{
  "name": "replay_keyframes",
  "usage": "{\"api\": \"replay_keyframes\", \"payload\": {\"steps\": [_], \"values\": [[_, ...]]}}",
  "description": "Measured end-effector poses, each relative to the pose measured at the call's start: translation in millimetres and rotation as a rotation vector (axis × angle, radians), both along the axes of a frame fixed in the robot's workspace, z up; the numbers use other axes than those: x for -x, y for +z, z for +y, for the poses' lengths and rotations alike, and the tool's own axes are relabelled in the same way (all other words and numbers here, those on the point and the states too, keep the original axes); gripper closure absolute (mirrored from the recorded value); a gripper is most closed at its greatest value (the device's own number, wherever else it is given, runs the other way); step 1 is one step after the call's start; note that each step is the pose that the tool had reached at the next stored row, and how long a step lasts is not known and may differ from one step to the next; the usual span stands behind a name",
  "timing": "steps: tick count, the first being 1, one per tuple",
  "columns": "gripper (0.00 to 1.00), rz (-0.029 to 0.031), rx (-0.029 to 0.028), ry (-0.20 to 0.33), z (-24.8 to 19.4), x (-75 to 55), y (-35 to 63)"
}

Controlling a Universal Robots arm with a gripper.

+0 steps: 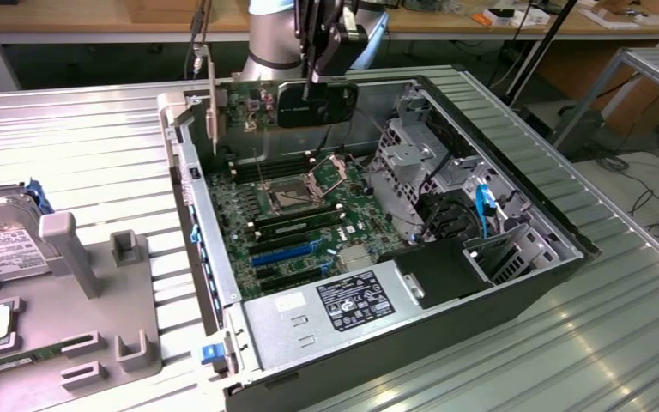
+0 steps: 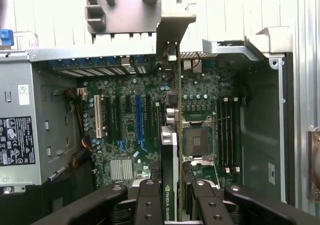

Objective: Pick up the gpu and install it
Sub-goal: 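Insert the gpu into the slot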

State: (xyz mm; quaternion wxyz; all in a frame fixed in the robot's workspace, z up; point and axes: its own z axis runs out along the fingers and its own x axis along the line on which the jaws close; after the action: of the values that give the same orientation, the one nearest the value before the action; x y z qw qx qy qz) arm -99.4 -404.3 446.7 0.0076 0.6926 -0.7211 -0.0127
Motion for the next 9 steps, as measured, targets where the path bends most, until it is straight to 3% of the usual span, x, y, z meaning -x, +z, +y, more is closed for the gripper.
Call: {"api": "replay_keyframes", "payload": {"steps": [5, 9], "values": [[0.73, 0.0000, 0.0000, 0.093, 0.0, 0.0, 0.0], [0.73, -0.0001, 0.0000, 0.095, 0.0, 0.0, 0.0]]}}
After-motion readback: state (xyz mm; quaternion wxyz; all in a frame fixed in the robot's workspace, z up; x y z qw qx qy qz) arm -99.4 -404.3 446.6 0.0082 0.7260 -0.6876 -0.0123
